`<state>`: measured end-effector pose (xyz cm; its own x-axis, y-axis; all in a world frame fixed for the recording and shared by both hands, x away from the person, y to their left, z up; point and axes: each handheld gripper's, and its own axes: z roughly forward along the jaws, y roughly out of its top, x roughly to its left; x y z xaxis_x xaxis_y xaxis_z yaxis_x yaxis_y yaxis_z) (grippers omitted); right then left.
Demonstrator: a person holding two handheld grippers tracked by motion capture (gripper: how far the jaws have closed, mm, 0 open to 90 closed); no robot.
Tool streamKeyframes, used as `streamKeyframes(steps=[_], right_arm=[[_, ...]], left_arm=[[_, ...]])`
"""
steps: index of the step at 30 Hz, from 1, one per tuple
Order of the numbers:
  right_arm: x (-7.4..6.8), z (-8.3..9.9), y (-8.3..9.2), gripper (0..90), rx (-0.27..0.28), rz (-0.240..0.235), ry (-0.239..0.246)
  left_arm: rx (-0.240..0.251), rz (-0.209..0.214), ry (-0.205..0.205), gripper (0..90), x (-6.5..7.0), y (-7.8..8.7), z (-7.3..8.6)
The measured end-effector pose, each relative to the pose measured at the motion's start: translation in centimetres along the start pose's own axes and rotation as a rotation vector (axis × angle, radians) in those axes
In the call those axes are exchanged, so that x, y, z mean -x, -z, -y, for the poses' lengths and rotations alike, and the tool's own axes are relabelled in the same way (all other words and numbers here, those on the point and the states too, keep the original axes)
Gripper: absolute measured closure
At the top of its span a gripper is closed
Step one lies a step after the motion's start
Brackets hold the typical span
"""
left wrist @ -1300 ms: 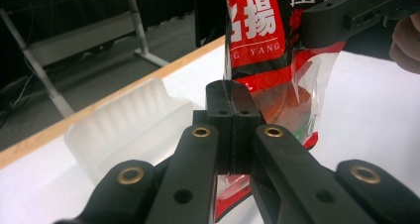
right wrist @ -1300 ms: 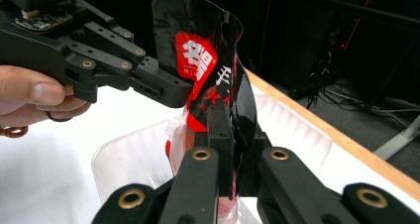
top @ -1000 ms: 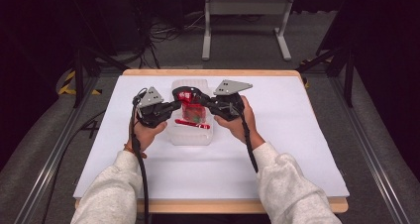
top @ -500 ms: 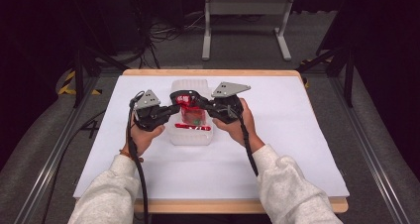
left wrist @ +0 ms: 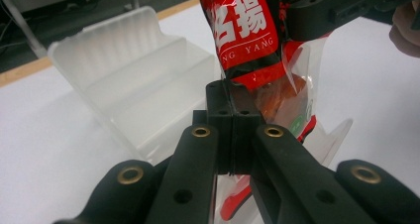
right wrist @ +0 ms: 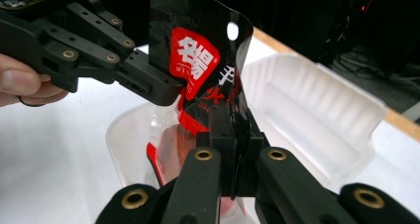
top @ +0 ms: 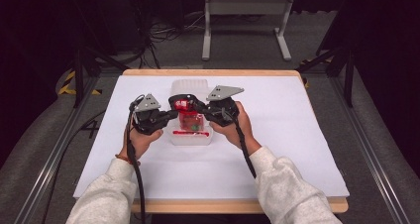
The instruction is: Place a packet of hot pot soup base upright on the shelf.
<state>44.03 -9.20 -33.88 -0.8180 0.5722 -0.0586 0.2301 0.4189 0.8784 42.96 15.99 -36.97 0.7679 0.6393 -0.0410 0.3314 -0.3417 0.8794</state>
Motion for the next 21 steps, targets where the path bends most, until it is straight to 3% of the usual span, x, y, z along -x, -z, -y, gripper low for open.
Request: streamKeyframes(steps=[21], right_arm=[[-0.1,2.4,-1.6,89.9,-0.031,-0.016,-0.005]], left_arm=[[-0.026,0.003,-0.002,89.6,0.1,-0.9,2.2]])
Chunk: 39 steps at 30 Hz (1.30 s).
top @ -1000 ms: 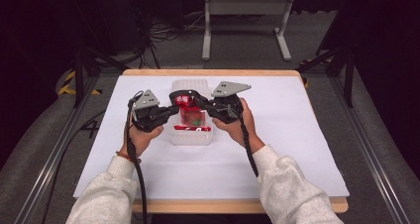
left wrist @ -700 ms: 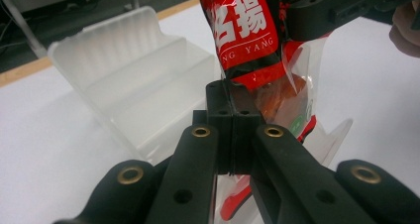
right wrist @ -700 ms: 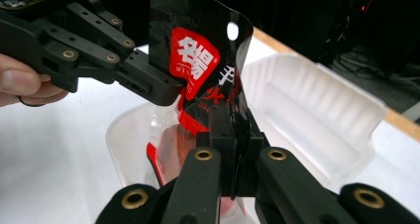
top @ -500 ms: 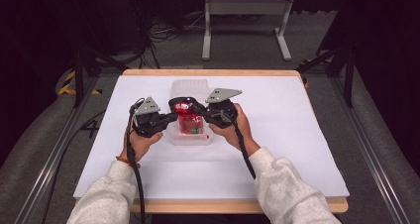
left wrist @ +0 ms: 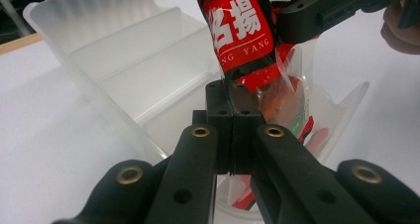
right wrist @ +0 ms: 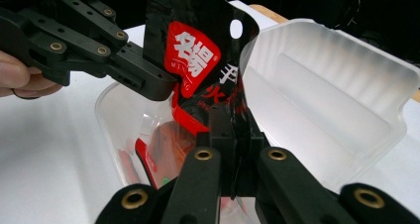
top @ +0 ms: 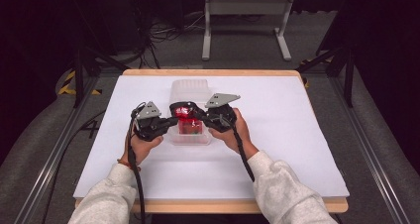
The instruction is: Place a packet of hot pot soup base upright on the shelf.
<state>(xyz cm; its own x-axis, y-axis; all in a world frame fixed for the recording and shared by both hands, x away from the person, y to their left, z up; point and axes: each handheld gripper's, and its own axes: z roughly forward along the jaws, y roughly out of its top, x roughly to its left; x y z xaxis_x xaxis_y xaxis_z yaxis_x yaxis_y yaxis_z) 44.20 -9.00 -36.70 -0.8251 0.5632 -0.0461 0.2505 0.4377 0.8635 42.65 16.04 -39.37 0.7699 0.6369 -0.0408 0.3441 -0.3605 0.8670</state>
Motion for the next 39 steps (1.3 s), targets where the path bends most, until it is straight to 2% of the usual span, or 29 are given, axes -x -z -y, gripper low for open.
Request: streamKeyframes(steps=[8,18,33,39], right_arm=[[-0.3,0.9,-0.4,89.9,-0.015,-0.006,0.006],[-0.4,1.5,-0.5,89.9,-0.017,-0.002,0.011],[-0.7,1.1,-0.2,88.5,-0.028,0.009,0.056],[-0.6,0.8,0.2,84.3,-0.017,0.008,0.063]], left_arm=[[-0.038,-0.02,-0.035,89.5,0.5,-0.4,0.5],[-0.039,-0.02,-0.048,89.2,0.7,-0.6,0.9],[0.013,-0.052,-0.045,84.4,0.9,0.0,0.8],[0.059,-0.068,-0.036,83.1,0.9,1.0,0.4]])
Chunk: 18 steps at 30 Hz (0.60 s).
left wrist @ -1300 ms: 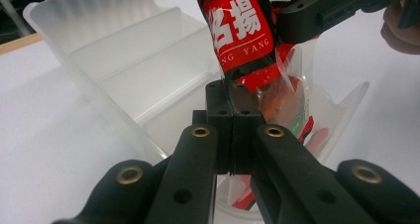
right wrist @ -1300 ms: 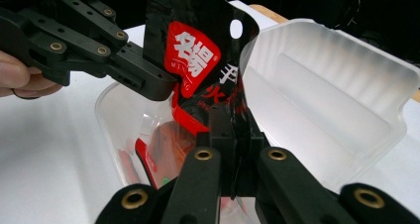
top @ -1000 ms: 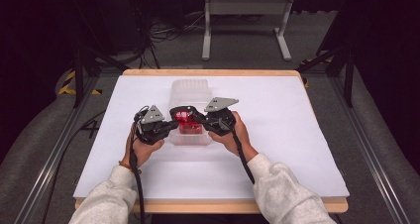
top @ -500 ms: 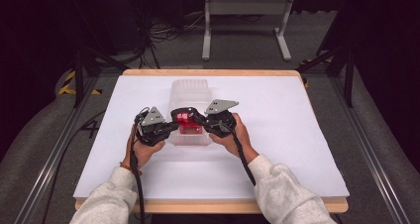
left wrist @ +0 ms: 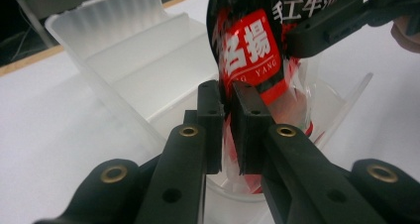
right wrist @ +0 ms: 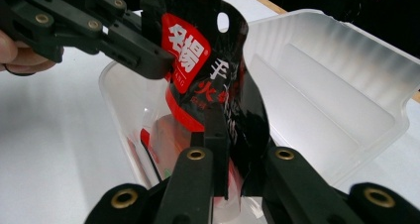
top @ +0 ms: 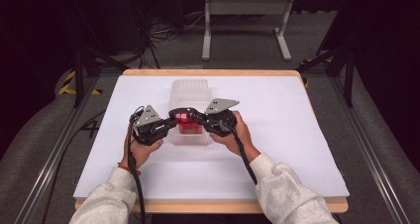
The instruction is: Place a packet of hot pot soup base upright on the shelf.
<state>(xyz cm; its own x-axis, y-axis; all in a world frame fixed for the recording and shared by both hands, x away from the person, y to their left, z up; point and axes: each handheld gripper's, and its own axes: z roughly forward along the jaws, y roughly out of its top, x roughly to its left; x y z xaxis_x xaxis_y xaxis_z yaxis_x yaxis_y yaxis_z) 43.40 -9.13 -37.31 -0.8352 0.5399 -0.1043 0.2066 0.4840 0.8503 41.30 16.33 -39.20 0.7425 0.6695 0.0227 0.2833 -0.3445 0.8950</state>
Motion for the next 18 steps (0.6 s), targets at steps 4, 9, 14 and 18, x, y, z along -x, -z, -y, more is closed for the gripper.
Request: streamKeyframes(steps=[4,9,14,18], right_arm=[[0.0,-0.3,0.3,80.2,0.007,0.012,-0.002],[0.1,-0.9,1.1,76.1,0.02,0.033,0.011],[0.5,-1.3,2.6,73.0,0.042,0.057,0.02],[0.7,-1.4,3.5,72.2,0.041,0.077,0.036]], left_arm=[[0.026,-0.019,-0.003,82.4,0.0,0.6,-0.2],[0.068,-0.057,-0.001,79.0,0.0,1.8,-0.5],[0.093,-0.081,-0.001,73.0,0.1,3.4,-0.1],[0.084,-0.108,-0.027,65.7,0.4,4.2,0.4]])
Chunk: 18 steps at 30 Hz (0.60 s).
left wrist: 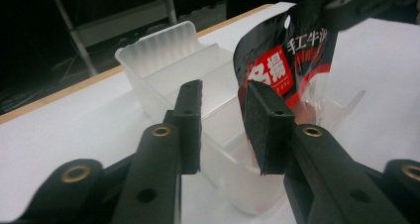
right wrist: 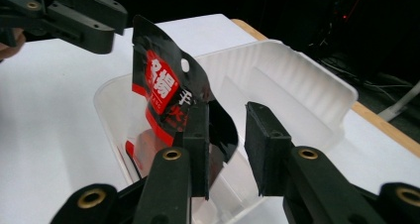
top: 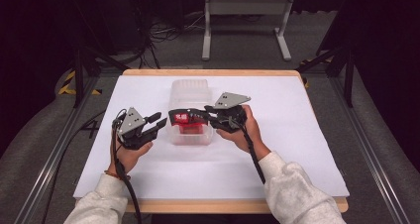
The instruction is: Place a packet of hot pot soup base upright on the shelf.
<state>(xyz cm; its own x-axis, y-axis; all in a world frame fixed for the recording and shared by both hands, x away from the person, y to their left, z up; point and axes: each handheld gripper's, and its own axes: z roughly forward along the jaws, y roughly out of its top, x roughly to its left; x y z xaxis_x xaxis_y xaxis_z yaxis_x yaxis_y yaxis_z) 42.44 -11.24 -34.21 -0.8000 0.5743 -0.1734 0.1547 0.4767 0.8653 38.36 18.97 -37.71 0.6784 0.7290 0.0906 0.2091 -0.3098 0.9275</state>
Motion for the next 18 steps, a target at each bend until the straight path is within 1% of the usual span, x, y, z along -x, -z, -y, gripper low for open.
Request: streamKeyframes(steps=[2,4,5,6,7,9,11,14,15,18], right_arm=[[0.1,0.0,0.1,71.8,0.002,0.002,0.001],[0.3,0.0,0.6,71.8,0.002,0.009,0.003],[0.4,0.0,0.8,71.8,0.001,0.012,0.004],[0.5,0.0,1.0,71.8,0.002,0.017,0.006],[0.6,0.1,1.2,71.7,-0.003,0.022,0.007],[0.7,0.1,1.5,71.4,-0.009,0.029,0.016],[0.8,0.2,1.8,71.3,-0.013,0.037,0.019],[1.1,0.5,2.3,71.0,-0.021,0.047,0.023],[1.2,0.6,2.5,70.8,-0.025,0.049,0.021],[1.3,0.8,2.9,70.1,-0.034,0.055,0.027]], left_arm=[[0.0,-0.002,-0.002,61.9,0.1,0.3,0.1],[0.002,-0.002,-0.006,60.8,0.2,0.7,0.4],[0.0,-0.012,-0.017,58.9,0.3,0.9,0.5],[-0.008,-0.004,-0.021,57.3,0.5,1.0,0.7],[-0.018,0.0,-0.034,55.8,0.6,1.1,0.8],[-0.038,-0.021,-0.061,51.7,1.0,1.3,1.2],[-0.051,-0.016,-0.072,47.6,1.3,1.4,1.5],[-0.064,-0.018,-0.089,45.3,1.8,1.7,2.0],[-0.067,-0.019,-0.086,42.4,1.9,1.7,2.2],[-0.084,-0.013,-0.092,39.0,2.3,1.8,2.8]])
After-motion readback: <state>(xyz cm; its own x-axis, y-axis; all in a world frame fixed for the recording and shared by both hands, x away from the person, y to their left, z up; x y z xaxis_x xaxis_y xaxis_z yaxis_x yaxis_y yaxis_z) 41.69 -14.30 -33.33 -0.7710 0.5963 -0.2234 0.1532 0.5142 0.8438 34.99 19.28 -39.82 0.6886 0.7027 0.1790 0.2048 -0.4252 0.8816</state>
